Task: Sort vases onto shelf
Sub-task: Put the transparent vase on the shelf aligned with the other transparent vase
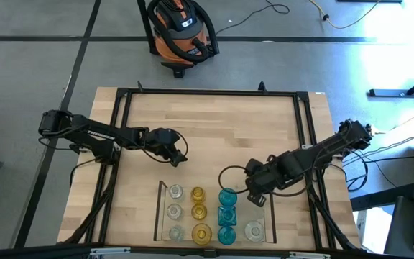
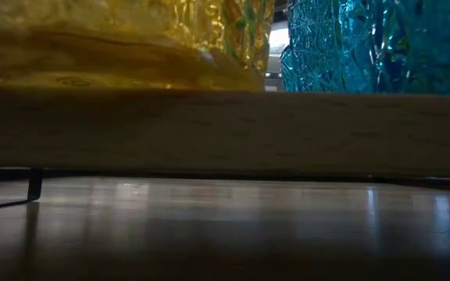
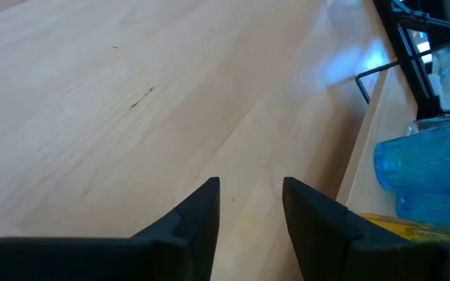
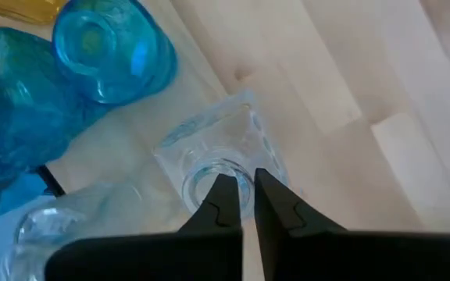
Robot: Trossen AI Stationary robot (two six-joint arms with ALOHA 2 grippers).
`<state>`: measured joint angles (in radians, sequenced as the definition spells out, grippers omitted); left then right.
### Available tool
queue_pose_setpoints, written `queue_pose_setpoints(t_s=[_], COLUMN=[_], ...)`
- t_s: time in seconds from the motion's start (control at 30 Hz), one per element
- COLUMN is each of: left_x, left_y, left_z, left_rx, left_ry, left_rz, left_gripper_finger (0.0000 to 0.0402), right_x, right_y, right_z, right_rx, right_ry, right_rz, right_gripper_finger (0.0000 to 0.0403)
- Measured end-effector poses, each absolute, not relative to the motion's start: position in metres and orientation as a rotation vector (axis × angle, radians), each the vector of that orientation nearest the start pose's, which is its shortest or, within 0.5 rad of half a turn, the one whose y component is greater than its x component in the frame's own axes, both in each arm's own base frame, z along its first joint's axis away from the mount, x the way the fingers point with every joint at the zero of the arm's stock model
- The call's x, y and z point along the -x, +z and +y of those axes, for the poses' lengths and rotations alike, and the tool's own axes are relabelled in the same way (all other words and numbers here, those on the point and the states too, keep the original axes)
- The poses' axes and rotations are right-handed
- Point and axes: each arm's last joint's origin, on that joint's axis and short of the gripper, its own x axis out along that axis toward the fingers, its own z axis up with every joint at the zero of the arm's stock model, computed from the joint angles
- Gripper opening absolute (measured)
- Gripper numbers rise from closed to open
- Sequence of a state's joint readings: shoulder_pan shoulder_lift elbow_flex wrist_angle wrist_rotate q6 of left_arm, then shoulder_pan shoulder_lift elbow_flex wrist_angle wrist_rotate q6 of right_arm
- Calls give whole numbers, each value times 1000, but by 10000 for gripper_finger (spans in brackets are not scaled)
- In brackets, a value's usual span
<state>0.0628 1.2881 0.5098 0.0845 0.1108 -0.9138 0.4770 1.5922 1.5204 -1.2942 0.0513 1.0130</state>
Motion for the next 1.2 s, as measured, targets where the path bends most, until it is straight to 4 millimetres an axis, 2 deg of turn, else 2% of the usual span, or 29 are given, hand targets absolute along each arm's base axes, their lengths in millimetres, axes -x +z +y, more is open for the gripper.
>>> queue_pose_setpoints(t_s=[0.37,1.2], left_x=[-237,-237], left_y=[166,166], left_z=[12,12], left_rx=[936,937], left_ry=[279,277], left_rz=[664,659], left_gripper_finger=[133,133], right_x=[-280,-285], right_y=[298,281], right_z=[145,150], right_rx=[-492,-472], right_ry=[-266,-223], right_rz=[1372,1449], right_gripper_finger=[0,0])
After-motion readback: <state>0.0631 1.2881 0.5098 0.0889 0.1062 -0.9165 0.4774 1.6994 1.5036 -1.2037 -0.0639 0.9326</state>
